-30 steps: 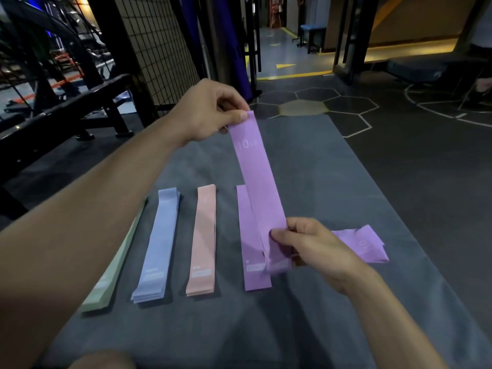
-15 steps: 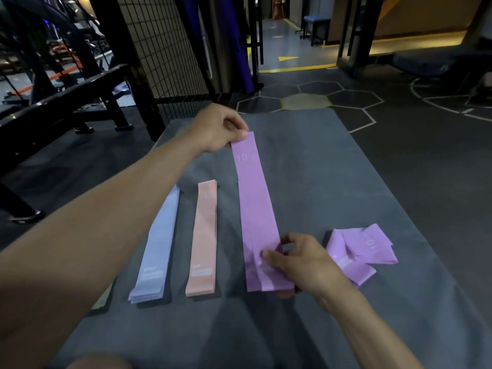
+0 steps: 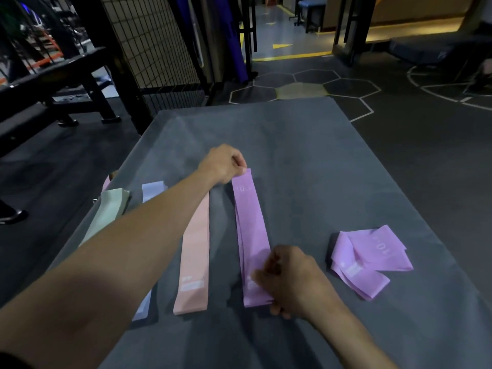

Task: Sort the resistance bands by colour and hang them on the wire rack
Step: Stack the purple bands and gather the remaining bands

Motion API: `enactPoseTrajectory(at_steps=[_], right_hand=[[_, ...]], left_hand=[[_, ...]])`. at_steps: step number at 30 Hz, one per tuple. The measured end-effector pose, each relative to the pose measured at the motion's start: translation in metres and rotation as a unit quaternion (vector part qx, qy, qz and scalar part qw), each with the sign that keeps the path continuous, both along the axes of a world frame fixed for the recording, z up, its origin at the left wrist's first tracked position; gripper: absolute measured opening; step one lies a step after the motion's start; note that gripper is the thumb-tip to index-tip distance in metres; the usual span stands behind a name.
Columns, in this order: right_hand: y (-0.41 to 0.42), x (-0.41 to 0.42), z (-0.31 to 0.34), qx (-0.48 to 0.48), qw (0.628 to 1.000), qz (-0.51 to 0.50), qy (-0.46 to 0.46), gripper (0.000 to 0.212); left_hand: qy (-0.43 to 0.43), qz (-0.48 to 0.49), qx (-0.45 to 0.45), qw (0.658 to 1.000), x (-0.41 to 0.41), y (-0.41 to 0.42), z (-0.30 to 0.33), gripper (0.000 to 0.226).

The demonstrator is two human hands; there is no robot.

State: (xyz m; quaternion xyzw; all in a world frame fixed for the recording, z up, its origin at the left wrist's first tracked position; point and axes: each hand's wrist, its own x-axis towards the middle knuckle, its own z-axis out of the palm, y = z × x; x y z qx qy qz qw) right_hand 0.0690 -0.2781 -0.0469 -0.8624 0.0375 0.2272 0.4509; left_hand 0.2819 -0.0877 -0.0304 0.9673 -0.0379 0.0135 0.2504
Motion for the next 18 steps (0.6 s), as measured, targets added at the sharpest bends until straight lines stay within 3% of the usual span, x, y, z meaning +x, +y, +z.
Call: enactPoseTrajectory(at_steps=[8, 18], right_hand=[[0.005, 0.003, -0.007, -0.029, 0.999, 0.033, 0.010, 0.018], [0.000, 0.006, 0.002, 0.008, 0.997, 0.058, 0.044, 0.012]], left_hand=[[-0.011, 0.012, 0.025, 1.000, 0.003, 0.003, -0.017, 0.023], [-0.009, 0.023, 0.035, 0.999, 0.008, 0.002, -0.029, 0.028]])
